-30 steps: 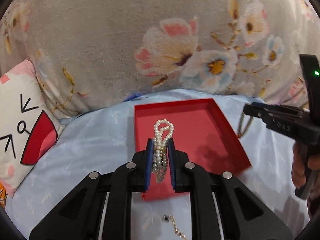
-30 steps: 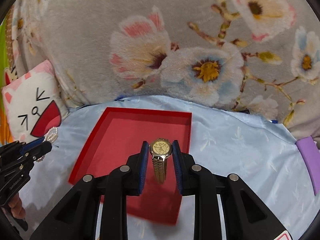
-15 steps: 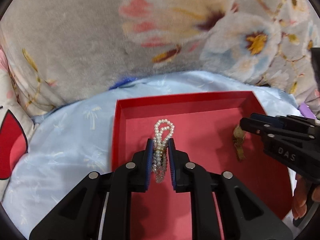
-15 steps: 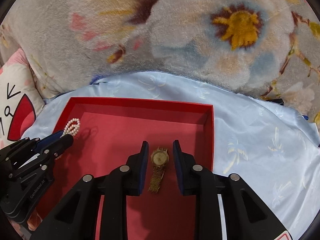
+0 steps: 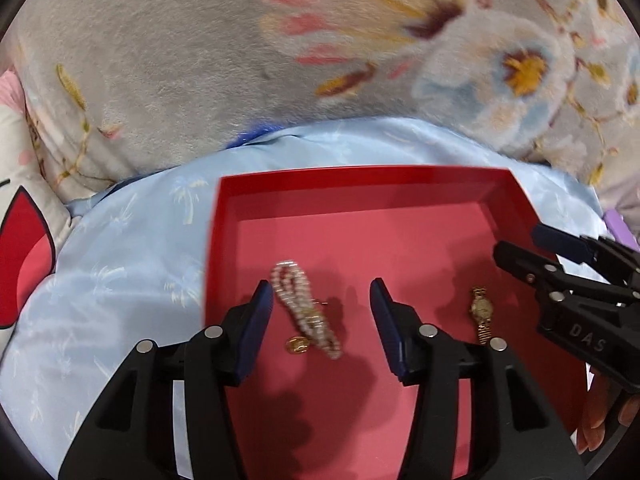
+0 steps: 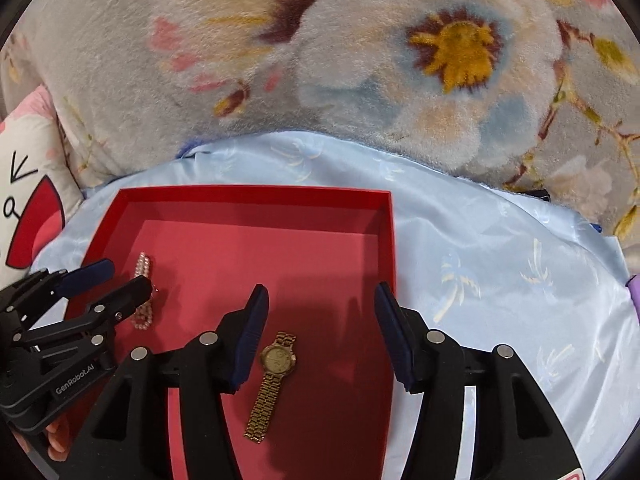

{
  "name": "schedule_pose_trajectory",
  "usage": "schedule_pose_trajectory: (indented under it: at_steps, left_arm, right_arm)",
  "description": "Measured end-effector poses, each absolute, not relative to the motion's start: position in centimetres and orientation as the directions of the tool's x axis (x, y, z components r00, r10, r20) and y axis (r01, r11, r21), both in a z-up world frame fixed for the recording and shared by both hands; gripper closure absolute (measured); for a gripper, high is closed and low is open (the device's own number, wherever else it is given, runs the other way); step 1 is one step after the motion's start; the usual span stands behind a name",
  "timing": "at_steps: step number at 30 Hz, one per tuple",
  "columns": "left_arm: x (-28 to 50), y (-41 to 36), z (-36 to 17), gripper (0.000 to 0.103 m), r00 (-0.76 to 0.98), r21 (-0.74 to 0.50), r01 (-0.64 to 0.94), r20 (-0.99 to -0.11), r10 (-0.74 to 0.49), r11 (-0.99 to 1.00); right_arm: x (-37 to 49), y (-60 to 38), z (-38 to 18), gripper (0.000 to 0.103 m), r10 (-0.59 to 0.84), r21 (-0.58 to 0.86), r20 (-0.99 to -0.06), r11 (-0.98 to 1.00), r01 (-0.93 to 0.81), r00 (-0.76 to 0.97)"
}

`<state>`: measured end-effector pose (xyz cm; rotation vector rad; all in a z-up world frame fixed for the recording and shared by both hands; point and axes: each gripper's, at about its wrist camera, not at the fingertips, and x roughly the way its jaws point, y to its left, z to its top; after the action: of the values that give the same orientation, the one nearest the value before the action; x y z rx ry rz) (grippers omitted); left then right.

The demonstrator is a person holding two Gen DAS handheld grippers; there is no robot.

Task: Organize jewelry
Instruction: 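Open both tools to drop the pearl bracelet and gold watch into the tray, then withdraw both tools from the red tray back over the jewelry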

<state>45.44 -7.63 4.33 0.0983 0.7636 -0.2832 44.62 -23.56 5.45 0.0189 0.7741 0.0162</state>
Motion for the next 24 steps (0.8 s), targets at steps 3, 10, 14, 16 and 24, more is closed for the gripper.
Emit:
schedule_pose_trajectory:
  at_steps: [3, 10, 14, 16, 24]
  left_arm:
    - [44.5, -7.9, 4.2, 0.054, 0.682, -0.008, 0.298, -0.697, -0.219, 0.955]
    - [43.2, -7.6, 4.2, 0.054, 0.681, -0.025, 0.296, -0.695, -0.229, 0.955]
    - [42.5, -7.6, 5.0, 0.054, 0.73, 0.004, 0.281, -0.649, -0.211, 0.96]
    - [41.7, -6.6, 5.9, 0.049, 0.734, -0.023, 0.286, -0.637, -0.234, 0.958]
    - [33.4, -0.5, 7.4, 0.028, 0.772, -0.009, 0.245, -0.604, -0.2, 0.97]
  right_arm:
    - [43.7, -23.1, 5.5, 0.049, 0.003, -0.003, -0.696, 1.0, -0.008, 0.718]
    - [41.8, -23.3, 5.3, 0.049, 0.01, 0.008, -0.707, 1.0, -0.006, 0.707]
    - [40.3, -22.9, 6.4, 0.049, -0.042, -0.035, -0.661, 0.999, 0.025, 0.749]
    - [38.1, -22.6, 7.5, 0.049, -0.032, -0.053, -0.628, 0.999, -0.002, 0.777]
    - [27.1, -23.3, 7.2, 0.048, 0.037, -0.06, -0.654, 0.993, -0.101, 0.755]
